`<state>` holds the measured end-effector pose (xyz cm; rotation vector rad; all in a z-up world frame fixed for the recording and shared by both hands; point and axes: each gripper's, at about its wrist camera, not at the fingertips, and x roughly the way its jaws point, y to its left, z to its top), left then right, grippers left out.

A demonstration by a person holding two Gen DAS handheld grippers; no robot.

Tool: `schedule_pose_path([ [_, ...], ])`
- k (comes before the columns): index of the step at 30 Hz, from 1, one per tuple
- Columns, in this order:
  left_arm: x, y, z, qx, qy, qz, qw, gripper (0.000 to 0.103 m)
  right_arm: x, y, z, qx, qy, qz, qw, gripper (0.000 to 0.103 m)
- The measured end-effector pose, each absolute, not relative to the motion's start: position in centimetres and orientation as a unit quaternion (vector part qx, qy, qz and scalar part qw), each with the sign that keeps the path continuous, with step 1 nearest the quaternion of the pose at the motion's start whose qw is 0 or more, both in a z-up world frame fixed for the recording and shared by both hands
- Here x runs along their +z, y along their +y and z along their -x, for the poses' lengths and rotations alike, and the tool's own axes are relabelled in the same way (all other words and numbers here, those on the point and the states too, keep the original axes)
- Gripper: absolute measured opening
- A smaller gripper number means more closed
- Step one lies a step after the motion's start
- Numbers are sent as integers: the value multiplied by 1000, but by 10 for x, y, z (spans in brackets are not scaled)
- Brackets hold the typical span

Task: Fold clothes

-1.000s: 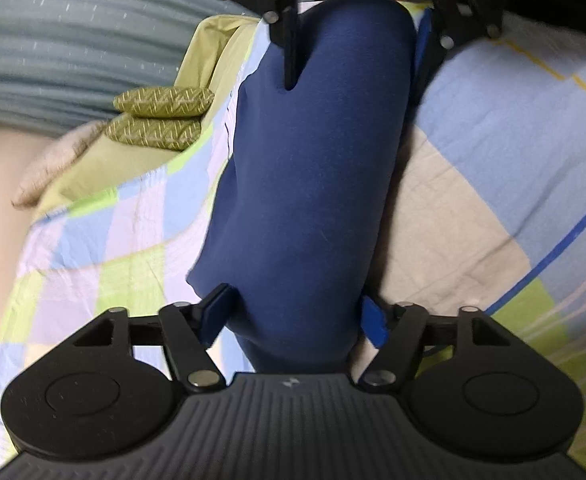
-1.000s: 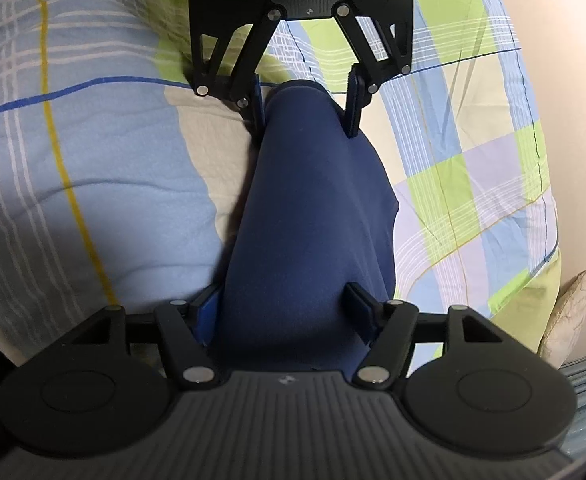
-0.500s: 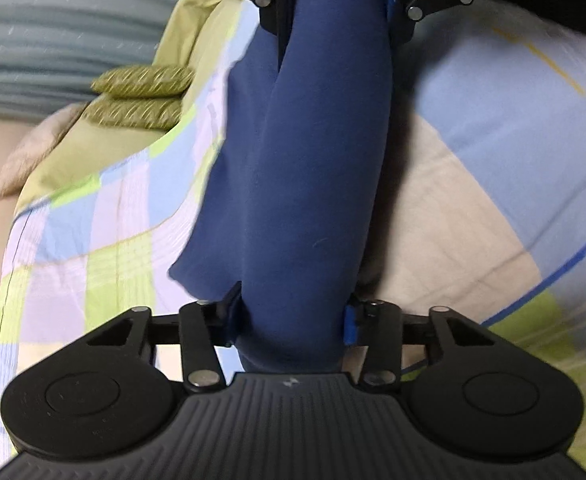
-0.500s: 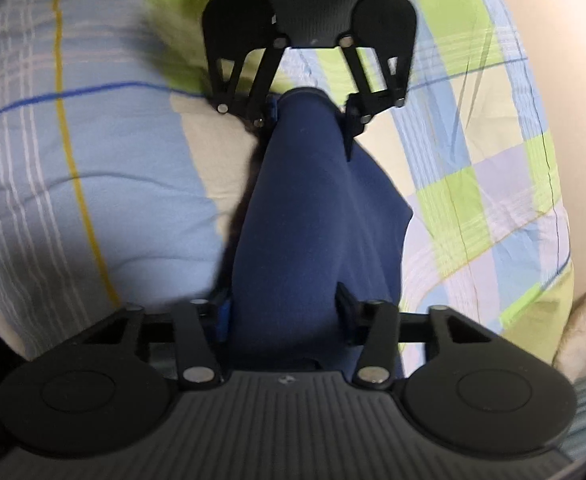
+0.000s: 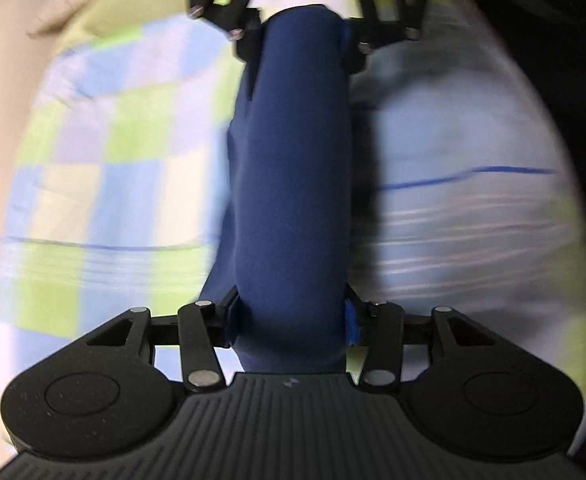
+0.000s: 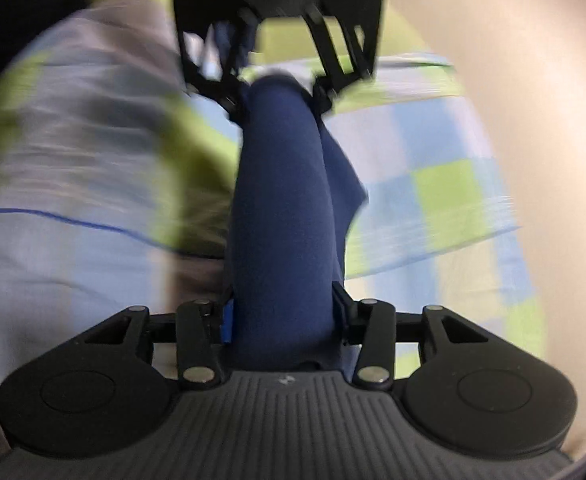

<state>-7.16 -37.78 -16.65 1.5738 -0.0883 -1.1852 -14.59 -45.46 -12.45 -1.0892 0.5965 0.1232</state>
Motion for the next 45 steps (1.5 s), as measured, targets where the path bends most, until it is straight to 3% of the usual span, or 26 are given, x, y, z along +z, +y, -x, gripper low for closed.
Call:
schedule_pose_path([
  [3,-176,-371,83,-492,-35,-644,584,59,-145,-444,163,81,294,510,805,48],
  [7,-147,-365,71,-533,22,-575,620,61,-123,-445,183,54,291,439,848,50],
  [11,-98,-337,27,-595,148,-425,666,61,-91,-463,207,5,291,336,896,50],
  [14,-65,-320,-21,-598,217,-284,717,61,-71,-488,220,-45,274,216,936,51],
  [20,-50,-342,-102,-591,283,-137,743,59,-55,-550,201,-101,222,-66,968,51],
  [21,-52,-351,-112,-591,291,-131,741,58,-58,-559,193,-103,218,-105,965,51],
  [23,-66,-372,-132,-593,314,-120,731,36,-65,-578,178,-108,208,-182,955,51],
  [24,-73,-381,-138,-591,326,-119,728,34,-70,-585,171,-108,211,-201,951,51],
  [31,-119,-415,-168,-601,372,-108,699,41,-116,-631,117,-98,242,-307,915,51],
  [34,-129,-418,-171,-608,379,-105,690,40,-129,-644,101,-91,247,-343,902,41],
  [35,-130,-418,-170,-611,375,-105,689,35,-133,-648,95,-88,248,-355,897,31],
  [37,-128,-416,-162,-621,346,-117,693,20,-133,-647,90,-86,253,-353,897,23],
  [41,-96,-397,-124,-659,233,-152,699,19,-111,-629,107,-78,232,-303,921,18],
  [45,-96,-407,-122,-663,233,-160,693,20,-100,-616,134,-78,185,-267,943,17],
])
